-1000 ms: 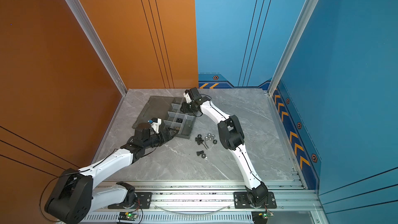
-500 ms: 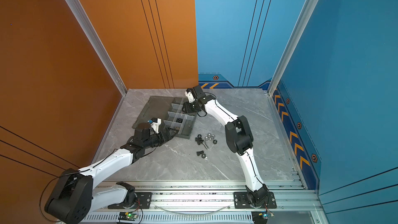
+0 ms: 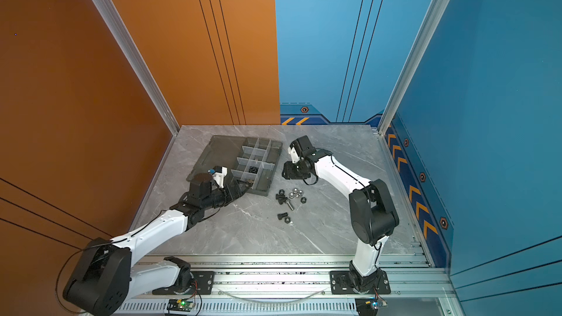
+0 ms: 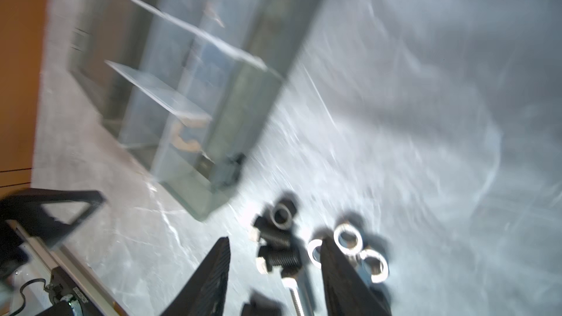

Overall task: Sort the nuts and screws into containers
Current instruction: 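Move the open right gripper back over the pile of bolts and nuts, then lower the right gripper and close on another silver hex nut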

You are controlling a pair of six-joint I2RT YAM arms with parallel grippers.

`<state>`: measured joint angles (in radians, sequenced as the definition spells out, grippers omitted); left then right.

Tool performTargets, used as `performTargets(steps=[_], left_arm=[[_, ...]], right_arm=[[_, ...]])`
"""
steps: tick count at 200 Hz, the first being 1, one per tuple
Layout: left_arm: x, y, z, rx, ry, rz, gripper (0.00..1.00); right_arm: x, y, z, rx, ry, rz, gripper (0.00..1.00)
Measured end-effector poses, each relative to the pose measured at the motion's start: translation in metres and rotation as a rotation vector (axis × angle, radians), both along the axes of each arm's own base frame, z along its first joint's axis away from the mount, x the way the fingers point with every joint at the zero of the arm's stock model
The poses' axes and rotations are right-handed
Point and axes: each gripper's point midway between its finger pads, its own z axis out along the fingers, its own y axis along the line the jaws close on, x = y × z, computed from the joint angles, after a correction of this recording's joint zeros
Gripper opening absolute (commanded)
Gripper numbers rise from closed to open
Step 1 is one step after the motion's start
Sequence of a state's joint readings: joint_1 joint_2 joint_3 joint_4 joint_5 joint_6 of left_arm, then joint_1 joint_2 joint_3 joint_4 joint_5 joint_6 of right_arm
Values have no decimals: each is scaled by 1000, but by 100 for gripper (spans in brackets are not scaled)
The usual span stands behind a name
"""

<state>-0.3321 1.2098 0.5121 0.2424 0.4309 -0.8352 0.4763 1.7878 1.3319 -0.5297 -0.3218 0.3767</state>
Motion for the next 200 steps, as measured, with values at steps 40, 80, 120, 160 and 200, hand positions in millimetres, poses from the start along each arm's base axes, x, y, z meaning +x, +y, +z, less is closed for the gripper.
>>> performTargets(steps=[40, 80, 120, 160, 200], left_arm=[[0, 0, 0, -1, -1, 0, 98], [1, 0, 0, -1, -4, 0, 98], [2, -1, 1, -4, -10, 0, 98], [2, -1, 2, -4, -13, 0, 98], [2, -1, 1, -4, -10, 0, 98]], right_arm=[[-34, -8, -43, -16, 140, -40, 51], [-37, -10, -49, -11, 157, -68, 51], [-40, -11, -53, -17, 167, -69, 51], [-39, -12, -53, -22, 166, -79, 50], [-39, -13, -58, -32, 176, -91, 50]])
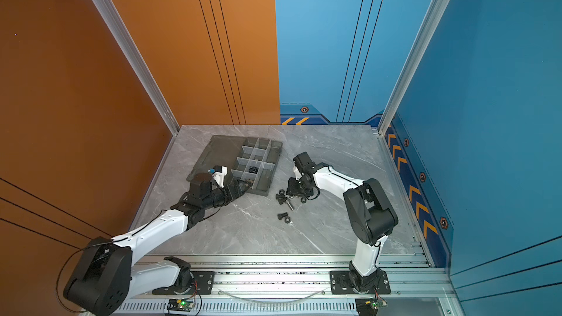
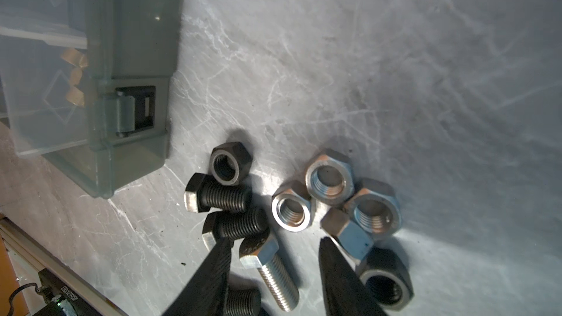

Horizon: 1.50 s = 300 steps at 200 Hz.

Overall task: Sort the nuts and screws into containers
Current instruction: 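Lower the right gripper and close on another silver hex nut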

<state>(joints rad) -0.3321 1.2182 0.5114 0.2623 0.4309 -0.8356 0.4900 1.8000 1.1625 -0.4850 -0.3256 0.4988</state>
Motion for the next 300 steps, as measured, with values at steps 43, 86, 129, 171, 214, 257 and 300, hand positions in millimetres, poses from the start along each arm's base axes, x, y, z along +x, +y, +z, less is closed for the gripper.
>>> performTargets(steps=[43, 86, 129, 171, 214, 257, 300], left_arm=[[0, 0, -2, 2, 5, 0, 98], [0, 0, -2, 1, 4, -1, 98], [0, 0, -2, 1, 4, -1, 98], [0, -1, -6, 5, 15, -1, 98], [0, -1, -6, 5, 15, -2, 98], [0, -1, -6, 5, 15, -1, 98], [0, -1, -6, 5, 15, -1, 98]], right_arm=[[0, 0, -10, -13, 17, -1, 48], [1, 1, -12, -22, 9, 1, 46], [-4, 0, -20, -91, 5, 20, 46], [-6, -3, -22, -142, -10, 35, 46], [-3, -2, -24, -167, -14, 43, 44], [4, 4, -25, -182, -31, 68, 41], [3, 5, -26, -221, -47, 85, 34]])
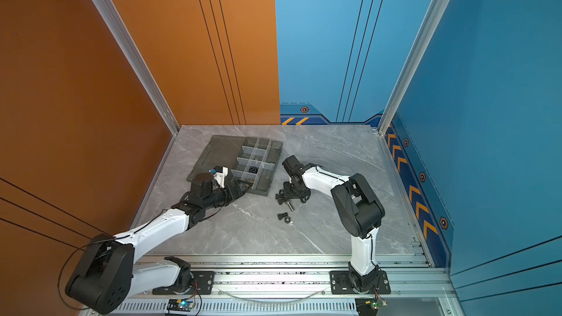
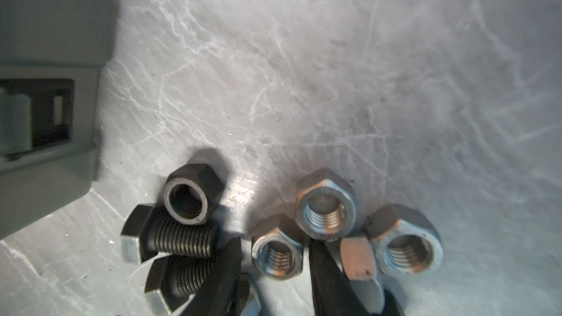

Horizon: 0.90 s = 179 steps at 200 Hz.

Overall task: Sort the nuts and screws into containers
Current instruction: 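Lower the right gripper and close on another silver hex nut, then carry the silver hex nut with the right gripper over the organizer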

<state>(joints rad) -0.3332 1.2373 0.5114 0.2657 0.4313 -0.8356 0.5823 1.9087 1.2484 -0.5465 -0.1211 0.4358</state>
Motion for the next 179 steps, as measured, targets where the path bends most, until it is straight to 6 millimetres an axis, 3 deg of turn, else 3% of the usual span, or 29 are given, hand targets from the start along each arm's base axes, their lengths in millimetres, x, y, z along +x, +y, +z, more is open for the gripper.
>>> performTargets(steps=[69, 120, 145, 179], left_arm=[[0, 0, 0, 0, 0, -1, 98], [0, 0, 0, 0, -1, -1, 98], [-1, 0, 2, -2, -5, -1, 98], [-2, 0, 8, -8, -24, -1, 98]], right_arm=[[0, -2, 0, -47, -10, 24, 9], [2, 0, 5, -43, -28, 59, 7], [17, 9, 32, 25, -69, 63, 6], [57, 37, 96, 153, -204, 72, 6]])
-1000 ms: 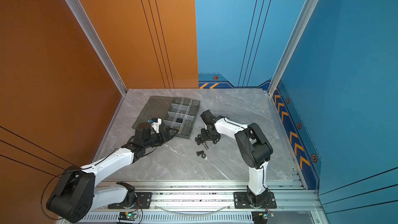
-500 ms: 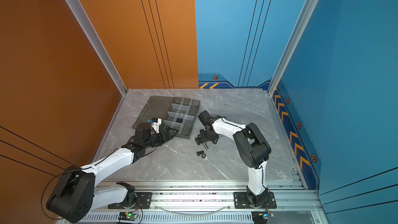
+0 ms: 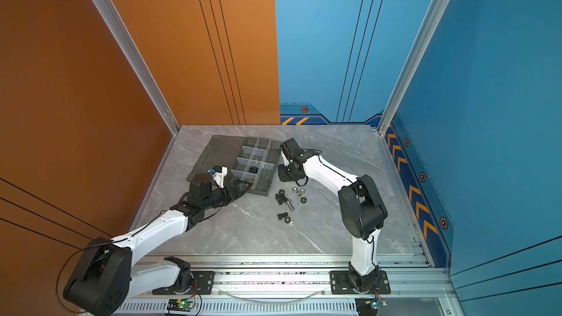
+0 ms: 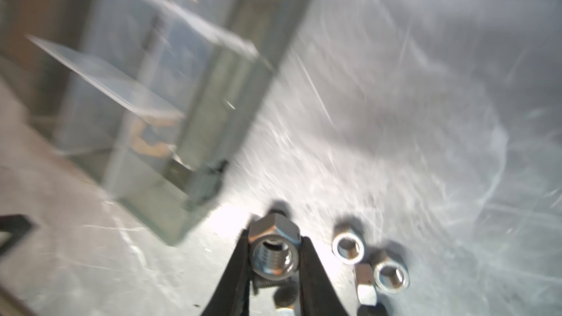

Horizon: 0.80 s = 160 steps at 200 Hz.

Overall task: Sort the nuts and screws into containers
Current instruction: 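Carry the silver hex nut with the right gripper over the organizer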

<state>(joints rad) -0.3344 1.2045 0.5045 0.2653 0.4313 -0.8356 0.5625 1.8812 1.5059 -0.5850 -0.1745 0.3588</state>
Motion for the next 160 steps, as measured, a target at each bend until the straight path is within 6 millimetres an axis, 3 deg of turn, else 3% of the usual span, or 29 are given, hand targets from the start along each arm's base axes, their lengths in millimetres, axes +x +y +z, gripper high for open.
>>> performTargets(steps=[36, 62, 87, 117, 160], left_arm=[[0, 0, 6, -6, -19, 0, 98], [-1, 0, 7, -8, -18, -3, 98], [-1, -1, 7, -10, -17, -7, 98], [-2, -1, 7, -12, -17, -9, 98], [-2, -1, 10, -14, -24, -9, 98]], right_arm=[[39, 34, 59, 119, -122, 27, 6], [68, 60, 70, 175, -170, 38, 6], [92, 77, 54, 190, -181, 42, 6], [118, 96, 17, 192, -175, 47, 6], [134, 108, -30, 178, -143, 51, 6]])
